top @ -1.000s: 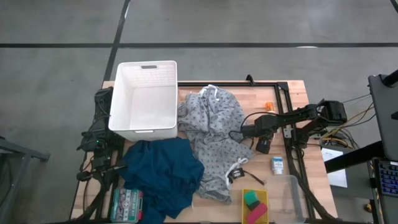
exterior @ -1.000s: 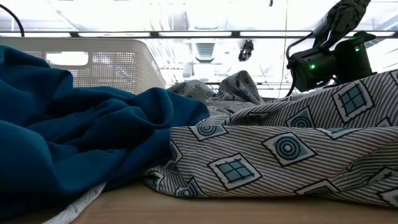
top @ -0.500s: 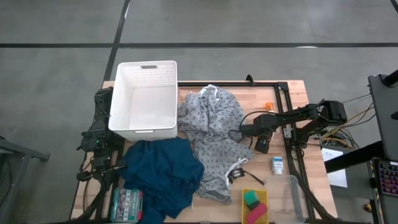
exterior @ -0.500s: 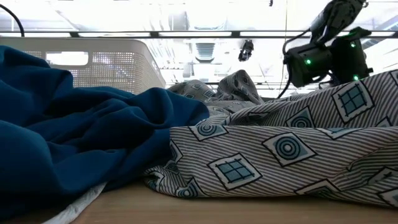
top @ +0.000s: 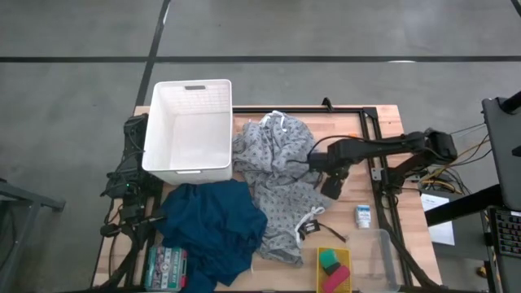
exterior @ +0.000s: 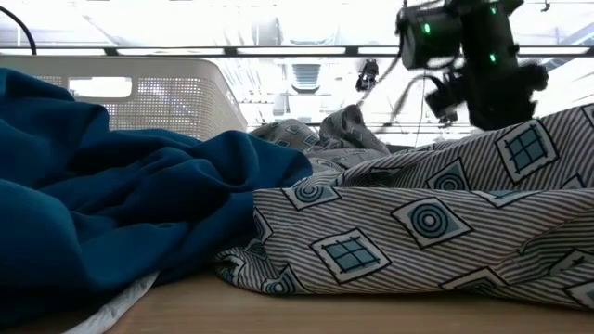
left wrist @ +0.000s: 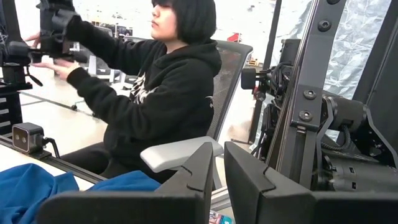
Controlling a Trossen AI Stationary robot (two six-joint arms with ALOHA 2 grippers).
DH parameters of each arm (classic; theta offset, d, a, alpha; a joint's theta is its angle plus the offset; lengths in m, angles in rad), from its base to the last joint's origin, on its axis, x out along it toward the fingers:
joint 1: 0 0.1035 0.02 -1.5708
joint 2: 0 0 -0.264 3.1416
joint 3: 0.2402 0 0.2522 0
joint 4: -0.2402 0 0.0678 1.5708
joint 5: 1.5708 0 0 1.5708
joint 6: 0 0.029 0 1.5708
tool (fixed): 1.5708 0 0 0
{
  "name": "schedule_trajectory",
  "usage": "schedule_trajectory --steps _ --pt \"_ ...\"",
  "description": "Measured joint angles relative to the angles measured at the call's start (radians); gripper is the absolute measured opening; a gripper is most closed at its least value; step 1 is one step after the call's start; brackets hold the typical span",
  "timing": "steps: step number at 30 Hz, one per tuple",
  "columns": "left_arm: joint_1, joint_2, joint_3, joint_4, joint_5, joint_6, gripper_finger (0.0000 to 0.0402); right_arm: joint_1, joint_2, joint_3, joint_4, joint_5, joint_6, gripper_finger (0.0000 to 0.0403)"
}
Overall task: Pick & Place Medicine items
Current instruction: Put the top orange pill bottle into the transparent bin
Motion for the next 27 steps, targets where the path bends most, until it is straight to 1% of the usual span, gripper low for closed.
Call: schedule_trajectory --steps 2,8,18,27 --pt "0.0 0.0 0.0 0.0 0.0 0.0 0.0047 0.02 -0.007 0.034 0.001 -0.038 0.015 0.0189" --pt "0.0 0.0 0.0 0.0 0.0 0.0 0.0047 0.119 -0.011 0.145 0.001 -0.096 0.068 0.0195" --pt "0.0 0.0 0.0 0.0 0.0 0.0 0.0047 0.357 -0.009 0.296 0.012 -0.101 0.113 0.02" --pt "0.0 0.0 0.0 0.0 0.0 0.0 0.0047 0.564 -0.009 0.333 -0.008 -0.101 0.113 0.0201"
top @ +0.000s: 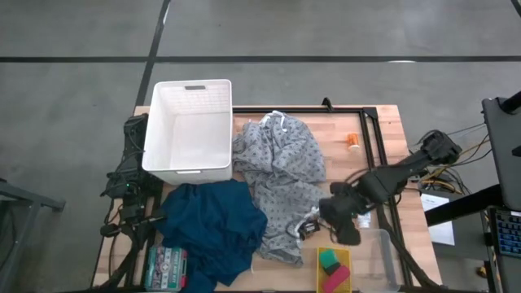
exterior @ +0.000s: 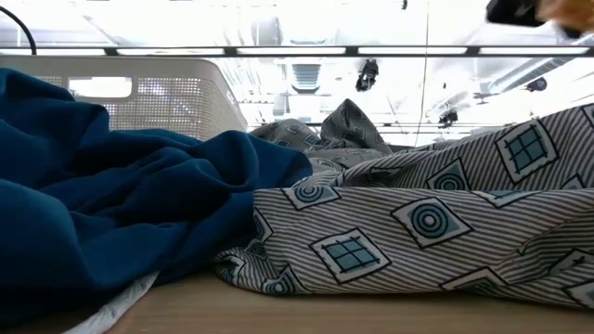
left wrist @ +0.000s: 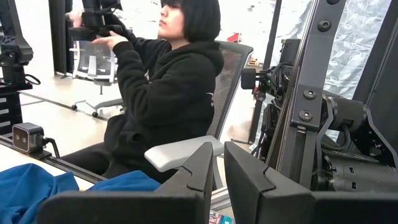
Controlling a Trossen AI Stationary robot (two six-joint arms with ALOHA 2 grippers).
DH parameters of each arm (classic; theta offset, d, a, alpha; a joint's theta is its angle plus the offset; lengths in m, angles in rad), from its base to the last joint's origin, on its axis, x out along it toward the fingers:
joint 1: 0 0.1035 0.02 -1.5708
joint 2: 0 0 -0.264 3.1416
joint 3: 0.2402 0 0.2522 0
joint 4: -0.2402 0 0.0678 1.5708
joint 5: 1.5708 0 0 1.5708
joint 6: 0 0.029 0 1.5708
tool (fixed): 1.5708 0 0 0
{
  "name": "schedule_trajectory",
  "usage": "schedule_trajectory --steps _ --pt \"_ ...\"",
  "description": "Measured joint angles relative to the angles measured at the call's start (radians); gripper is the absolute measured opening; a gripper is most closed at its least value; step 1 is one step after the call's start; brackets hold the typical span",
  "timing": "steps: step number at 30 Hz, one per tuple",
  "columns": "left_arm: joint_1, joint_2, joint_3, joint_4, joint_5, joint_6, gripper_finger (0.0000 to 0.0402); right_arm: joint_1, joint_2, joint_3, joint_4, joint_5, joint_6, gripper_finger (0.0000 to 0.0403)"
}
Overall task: Pick & Place Medicine items
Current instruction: Put the top orange pill bottle into the transparent bin
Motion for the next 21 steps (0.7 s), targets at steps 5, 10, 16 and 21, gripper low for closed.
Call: schedule_trajectory --steps 5,10,16,21 --pt "0.0 0.0 0.0 0.0 0.0 0.0 0.0047 0.102 0.0 -0.01 -0.002 0.0 0.014 0.0201" --pt "0.0 0.0 0.0 0.0 0.0 0.0 0.0047 0.187 0.0 -0.025 -0.021 -0.001 0.026 0.0201" --pt "0.0 0.0 0.0 0.0 0.0 0.0 0.0047 0.268 0.001 -0.034 -0.043 -0.023 0.037 0.0201" --pt "0.0 0.0 0.0 0.0 0.0 0.0 0.0047 0.308 0.029 -0.035 0.028 -0.027 0.029 0.0201"
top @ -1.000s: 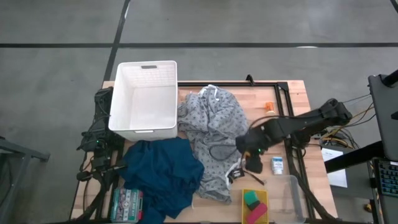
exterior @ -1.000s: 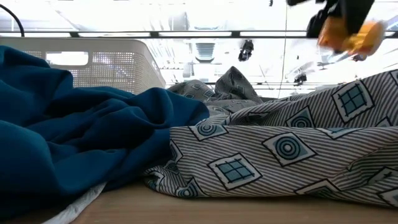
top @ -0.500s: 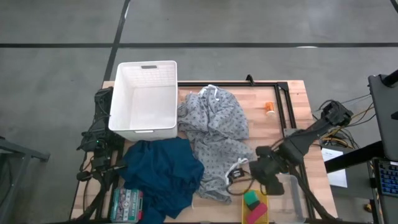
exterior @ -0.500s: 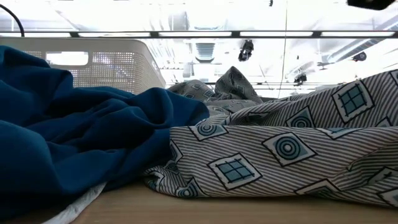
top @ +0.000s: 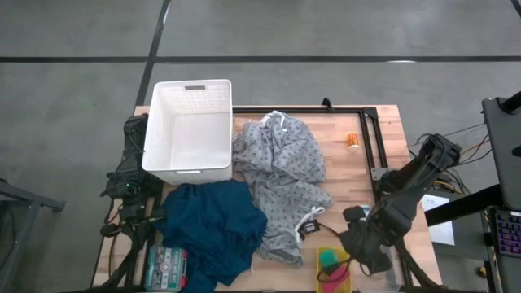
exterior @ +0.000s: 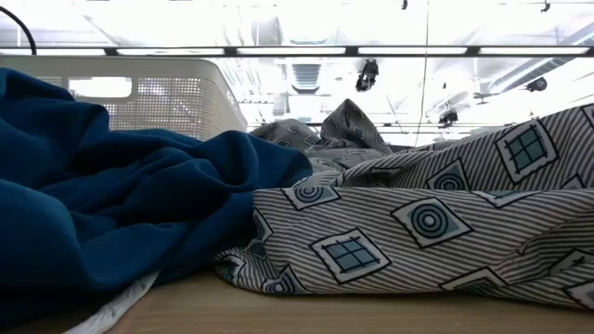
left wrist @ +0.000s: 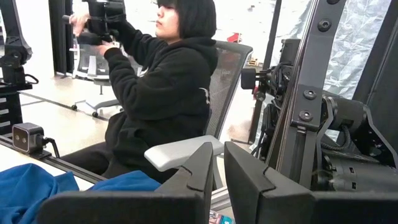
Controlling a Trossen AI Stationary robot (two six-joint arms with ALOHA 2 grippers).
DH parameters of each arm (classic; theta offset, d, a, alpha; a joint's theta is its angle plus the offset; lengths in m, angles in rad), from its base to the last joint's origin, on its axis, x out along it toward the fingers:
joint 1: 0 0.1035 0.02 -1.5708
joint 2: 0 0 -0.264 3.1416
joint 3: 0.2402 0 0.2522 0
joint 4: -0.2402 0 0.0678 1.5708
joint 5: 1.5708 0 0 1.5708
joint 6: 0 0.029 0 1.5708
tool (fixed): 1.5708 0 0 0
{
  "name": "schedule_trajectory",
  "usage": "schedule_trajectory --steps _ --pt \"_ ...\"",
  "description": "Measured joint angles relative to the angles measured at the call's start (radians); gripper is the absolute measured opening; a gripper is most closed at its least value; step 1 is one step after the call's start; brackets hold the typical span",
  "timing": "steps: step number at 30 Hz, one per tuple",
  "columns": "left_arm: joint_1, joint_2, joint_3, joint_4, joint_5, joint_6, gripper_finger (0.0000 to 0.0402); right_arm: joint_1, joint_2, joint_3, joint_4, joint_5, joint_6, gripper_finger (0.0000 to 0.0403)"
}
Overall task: Pick & Place Medicine items
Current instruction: Put the top orange pill bottle into the transparent bin
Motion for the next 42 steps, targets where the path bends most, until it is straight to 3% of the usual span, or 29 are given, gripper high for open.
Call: schedule_trajectory --steps 18,42 --pt "0.0 0.0 0.0 0.0 0.0 0.0 0.0047 0.141 0.149 -0.07 -0.002 -0.045 0.011 0.0201" --pt "0.0 0.0 0.0 0.0 0.0 0.0 0.0047 0.163 0.201 -0.139 0.04 -0.052 0.015 0.0201"
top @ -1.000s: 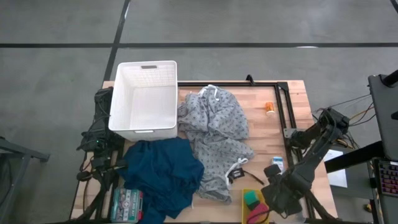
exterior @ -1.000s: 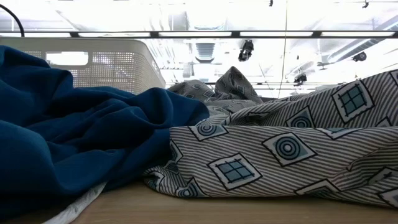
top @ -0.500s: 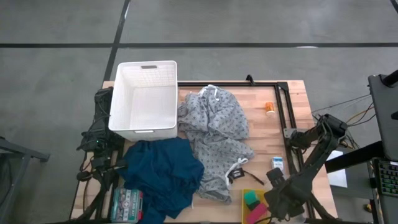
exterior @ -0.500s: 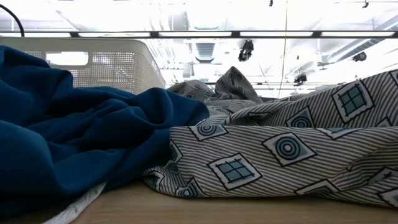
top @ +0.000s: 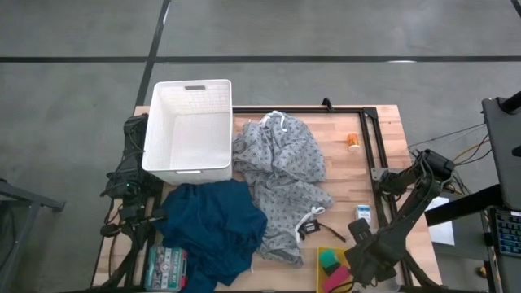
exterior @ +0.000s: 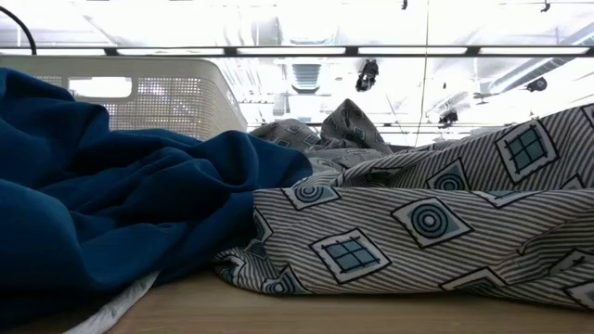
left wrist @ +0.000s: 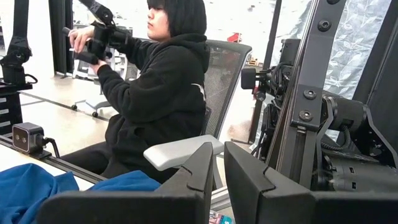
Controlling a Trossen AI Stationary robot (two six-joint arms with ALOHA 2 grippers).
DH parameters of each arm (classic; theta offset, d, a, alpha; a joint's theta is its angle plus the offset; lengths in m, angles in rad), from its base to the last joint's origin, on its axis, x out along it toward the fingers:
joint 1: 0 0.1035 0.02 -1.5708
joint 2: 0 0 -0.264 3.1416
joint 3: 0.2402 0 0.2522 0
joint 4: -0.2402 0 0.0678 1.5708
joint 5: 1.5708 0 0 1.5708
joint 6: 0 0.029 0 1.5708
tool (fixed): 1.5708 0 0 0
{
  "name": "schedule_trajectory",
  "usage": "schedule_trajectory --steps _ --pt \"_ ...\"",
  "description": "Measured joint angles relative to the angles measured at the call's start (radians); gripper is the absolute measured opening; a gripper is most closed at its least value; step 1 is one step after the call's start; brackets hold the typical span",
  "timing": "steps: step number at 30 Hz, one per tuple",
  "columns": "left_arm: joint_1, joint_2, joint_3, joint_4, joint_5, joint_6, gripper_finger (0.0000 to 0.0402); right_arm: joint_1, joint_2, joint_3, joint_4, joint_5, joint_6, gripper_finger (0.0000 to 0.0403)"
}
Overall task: Pick & Place Medicine items
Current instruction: Put the top orange pill bottle into the transparent bin
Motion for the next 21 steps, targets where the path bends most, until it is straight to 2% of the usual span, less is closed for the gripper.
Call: schedule_trajectory --steps 15,21 --pt "0.0 0.0 0.0 0.0 0.0 0.0 0.0047 0.0 -0.002 -0.019 0.028 0.008 0.007 0.0203" --pt "0.0 0.0 0.0 0.0 0.0 0.0 0.0047 0.0 -0.002 -0.019 0.044 0.011 0.007 0.0237"
